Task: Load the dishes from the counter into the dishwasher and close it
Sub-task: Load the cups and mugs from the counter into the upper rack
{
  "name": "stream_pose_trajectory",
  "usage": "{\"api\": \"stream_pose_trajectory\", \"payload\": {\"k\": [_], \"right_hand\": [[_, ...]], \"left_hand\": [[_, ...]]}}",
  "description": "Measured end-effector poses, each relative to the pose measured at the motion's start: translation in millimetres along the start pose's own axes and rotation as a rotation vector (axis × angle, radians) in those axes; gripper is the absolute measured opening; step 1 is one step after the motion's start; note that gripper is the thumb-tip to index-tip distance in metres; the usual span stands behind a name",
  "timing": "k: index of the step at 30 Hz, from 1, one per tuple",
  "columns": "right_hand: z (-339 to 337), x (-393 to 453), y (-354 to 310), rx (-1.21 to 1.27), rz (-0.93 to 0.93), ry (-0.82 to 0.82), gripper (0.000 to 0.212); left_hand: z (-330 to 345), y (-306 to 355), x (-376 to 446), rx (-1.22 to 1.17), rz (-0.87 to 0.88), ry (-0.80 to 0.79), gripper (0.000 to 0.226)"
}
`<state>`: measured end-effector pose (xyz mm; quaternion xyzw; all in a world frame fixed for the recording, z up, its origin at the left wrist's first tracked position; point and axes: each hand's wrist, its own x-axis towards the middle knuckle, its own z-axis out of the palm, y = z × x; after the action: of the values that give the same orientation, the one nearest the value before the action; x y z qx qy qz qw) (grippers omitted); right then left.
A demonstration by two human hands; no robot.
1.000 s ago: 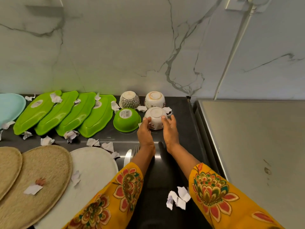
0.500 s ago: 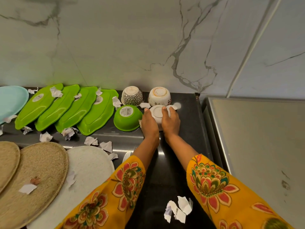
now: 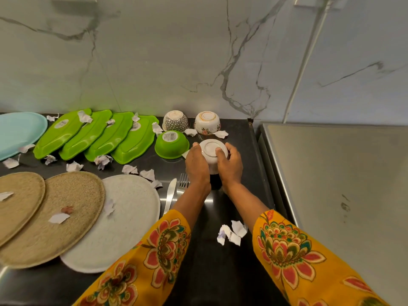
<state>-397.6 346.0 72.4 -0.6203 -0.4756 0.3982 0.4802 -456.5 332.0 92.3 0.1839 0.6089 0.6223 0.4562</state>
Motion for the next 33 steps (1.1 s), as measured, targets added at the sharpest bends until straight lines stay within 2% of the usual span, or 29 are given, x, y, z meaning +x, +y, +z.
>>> {"api": "stream_pose_trajectory", "payload": {"k": [7,12,17,26,33], "right_hand": [[-34,-78,-4,0.0,-0.035,0.07,0.043],[-57,-136,-2,0.012,-0.035,0.12,0.041],[-87,-182,8,0.014,-0.02,0.165,0.041],[-153,-238,23,-0.078,-0.011,0.303,0.038],[-212,-268,48,-0.02,0.072,0.439,0.038]], "left_hand": [[-41,-3,-67,-0.013,0.003,-0.104,0.015],[-71,-12,-112,0.008,-0.024,-0.127,0.038],[-89,-27,-151,-0.017,-0.013,-0.208,0.029],[-82,-60,-226,0.03,-0.109,-0.353,0.046],[-61,-92,-277,0.065,-0.172,-0.458,0.047]]}}
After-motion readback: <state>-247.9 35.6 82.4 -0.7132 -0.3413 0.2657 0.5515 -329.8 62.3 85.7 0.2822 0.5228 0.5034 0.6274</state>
